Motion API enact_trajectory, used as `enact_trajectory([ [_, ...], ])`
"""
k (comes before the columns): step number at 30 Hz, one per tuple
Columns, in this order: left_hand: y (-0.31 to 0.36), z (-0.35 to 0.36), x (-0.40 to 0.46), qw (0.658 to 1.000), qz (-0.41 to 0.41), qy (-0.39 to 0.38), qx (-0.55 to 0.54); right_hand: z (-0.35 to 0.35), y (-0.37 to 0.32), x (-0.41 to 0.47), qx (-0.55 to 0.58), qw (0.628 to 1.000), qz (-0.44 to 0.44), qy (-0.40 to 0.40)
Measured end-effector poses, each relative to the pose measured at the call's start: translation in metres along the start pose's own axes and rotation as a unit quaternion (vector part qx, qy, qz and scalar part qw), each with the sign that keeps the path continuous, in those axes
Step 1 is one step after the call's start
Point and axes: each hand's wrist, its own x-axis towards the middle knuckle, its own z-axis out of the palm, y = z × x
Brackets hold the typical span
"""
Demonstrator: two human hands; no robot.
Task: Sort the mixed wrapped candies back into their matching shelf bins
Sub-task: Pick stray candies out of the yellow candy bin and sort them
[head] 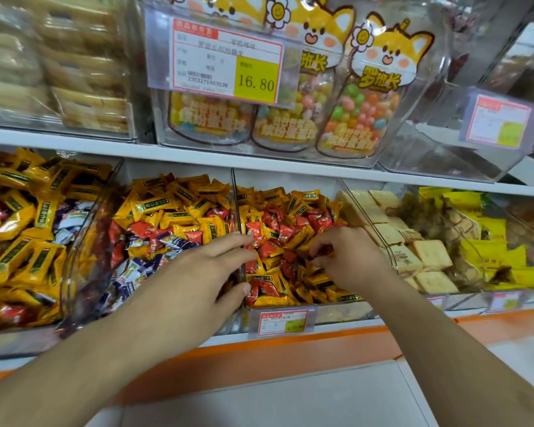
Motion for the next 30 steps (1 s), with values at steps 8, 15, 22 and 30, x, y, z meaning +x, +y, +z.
enact_trajectory([
  [8, 0.006, -0.004, -0.002, 0.999, -0.021, -0.032, 0.011, -0.003, -0.014, -0.002, -0.027, 0.997, -0.047, -0.063],
  [15, 0.011, -0.006, -0.001, 0.997, -0.034, -0.059, 0.02, 0.0, -0.011, 0.0, 0.04, 0.997, -0.053, -0.027],
  [22, 0.011, -0.004, 0.0, 0.998, -0.033, -0.048, 0.022, 0.002, -0.03, -0.001, 0.097, 0.989, -0.057, -0.094],
  [30, 0.006, -0.001, -0.002, 0.999, -0.016, -0.027, 0.011, 0.006, -0.015, 0.006, 0.055, 0.992, -0.027, -0.108],
])
